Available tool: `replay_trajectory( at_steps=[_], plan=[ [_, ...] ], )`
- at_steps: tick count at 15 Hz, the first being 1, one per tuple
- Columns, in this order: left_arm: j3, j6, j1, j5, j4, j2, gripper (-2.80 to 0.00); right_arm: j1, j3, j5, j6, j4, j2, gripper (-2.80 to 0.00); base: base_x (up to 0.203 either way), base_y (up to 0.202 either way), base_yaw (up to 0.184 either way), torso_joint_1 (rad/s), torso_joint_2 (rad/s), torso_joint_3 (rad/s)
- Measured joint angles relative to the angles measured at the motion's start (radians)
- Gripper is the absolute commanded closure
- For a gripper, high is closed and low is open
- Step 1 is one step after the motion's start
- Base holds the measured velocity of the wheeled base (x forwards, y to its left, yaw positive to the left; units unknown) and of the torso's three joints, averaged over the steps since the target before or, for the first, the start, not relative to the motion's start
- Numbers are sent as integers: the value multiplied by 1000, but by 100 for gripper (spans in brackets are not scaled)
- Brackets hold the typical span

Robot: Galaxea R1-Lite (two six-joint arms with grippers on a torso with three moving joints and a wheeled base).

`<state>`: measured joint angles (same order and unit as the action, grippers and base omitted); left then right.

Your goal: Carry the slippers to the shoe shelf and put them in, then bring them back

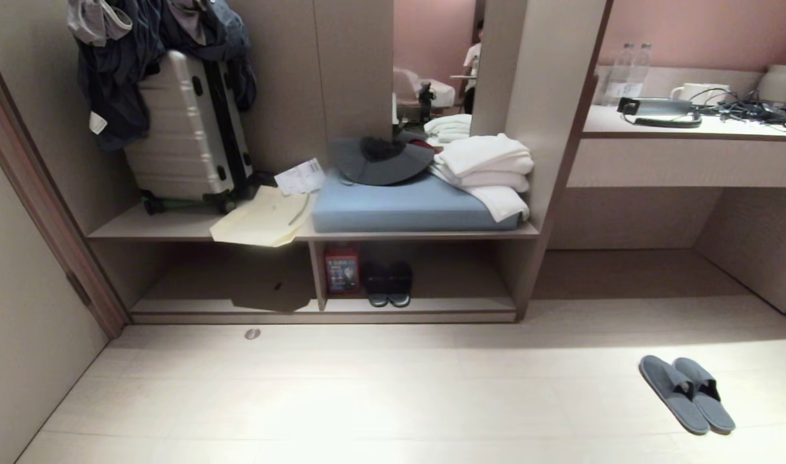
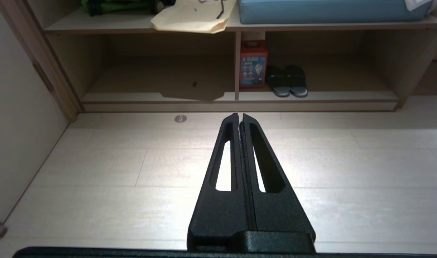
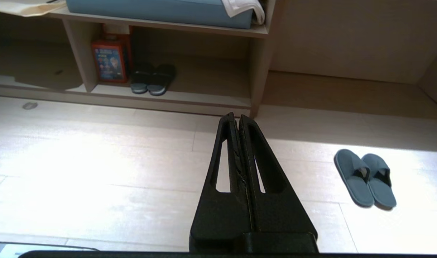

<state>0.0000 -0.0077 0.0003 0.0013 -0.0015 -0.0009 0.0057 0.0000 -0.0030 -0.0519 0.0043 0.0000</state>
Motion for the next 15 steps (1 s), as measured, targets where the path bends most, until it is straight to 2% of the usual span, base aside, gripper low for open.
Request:
replay_trajectory(
  at_steps=[15],
  plan=[
    [0,-1,0,0,0,0,0,0,0,0,0,0,0,0,-196,0,0,1,2,1]
  ],
)
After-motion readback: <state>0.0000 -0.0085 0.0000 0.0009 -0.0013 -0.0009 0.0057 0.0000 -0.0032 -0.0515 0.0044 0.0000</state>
